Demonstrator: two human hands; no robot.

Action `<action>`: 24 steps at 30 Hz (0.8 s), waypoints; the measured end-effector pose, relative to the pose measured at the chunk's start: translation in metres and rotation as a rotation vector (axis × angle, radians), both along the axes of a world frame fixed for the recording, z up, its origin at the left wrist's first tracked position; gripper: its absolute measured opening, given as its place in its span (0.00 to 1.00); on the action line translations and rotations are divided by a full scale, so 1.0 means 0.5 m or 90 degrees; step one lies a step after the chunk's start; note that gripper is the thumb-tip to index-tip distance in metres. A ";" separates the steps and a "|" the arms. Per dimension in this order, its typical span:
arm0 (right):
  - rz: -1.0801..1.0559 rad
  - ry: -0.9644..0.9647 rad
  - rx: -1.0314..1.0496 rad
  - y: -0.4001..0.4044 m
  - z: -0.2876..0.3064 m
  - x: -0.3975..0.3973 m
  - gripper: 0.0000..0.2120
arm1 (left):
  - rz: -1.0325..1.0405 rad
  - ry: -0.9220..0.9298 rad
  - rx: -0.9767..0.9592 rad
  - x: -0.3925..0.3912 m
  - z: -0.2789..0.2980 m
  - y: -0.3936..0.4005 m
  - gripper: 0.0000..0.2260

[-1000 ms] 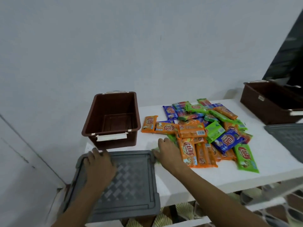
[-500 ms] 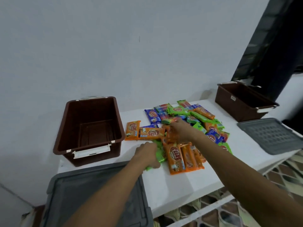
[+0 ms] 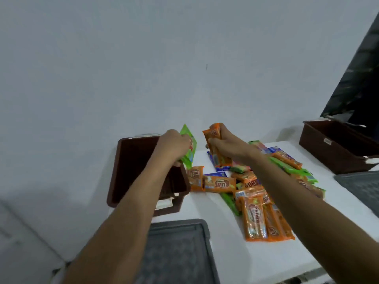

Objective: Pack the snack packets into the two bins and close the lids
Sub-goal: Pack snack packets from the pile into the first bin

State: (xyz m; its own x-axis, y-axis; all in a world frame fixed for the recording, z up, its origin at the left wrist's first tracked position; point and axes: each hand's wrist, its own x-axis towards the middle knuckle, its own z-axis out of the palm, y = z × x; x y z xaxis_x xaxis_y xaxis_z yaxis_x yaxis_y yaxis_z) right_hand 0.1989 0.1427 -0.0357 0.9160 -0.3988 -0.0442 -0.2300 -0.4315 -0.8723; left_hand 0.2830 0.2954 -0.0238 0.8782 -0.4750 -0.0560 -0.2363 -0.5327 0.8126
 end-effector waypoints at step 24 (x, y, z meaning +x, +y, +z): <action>0.095 0.305 -0.409 0.163 -0.269 0.427 0.14 | 0.131 0.015 0.335 0.266 -0.276 0.068 0.14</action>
State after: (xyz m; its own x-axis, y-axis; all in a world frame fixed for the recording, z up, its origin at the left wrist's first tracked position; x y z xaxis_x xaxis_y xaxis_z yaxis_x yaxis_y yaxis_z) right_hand 0.4121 0.2243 -0.1701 0.9012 -0.3546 -0.2493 -0.4157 -0.8700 -0.2653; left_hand 0.4160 0.3293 -0.1619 0.9455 -0.1967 -0.2594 -0.0695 -0.9004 0.4295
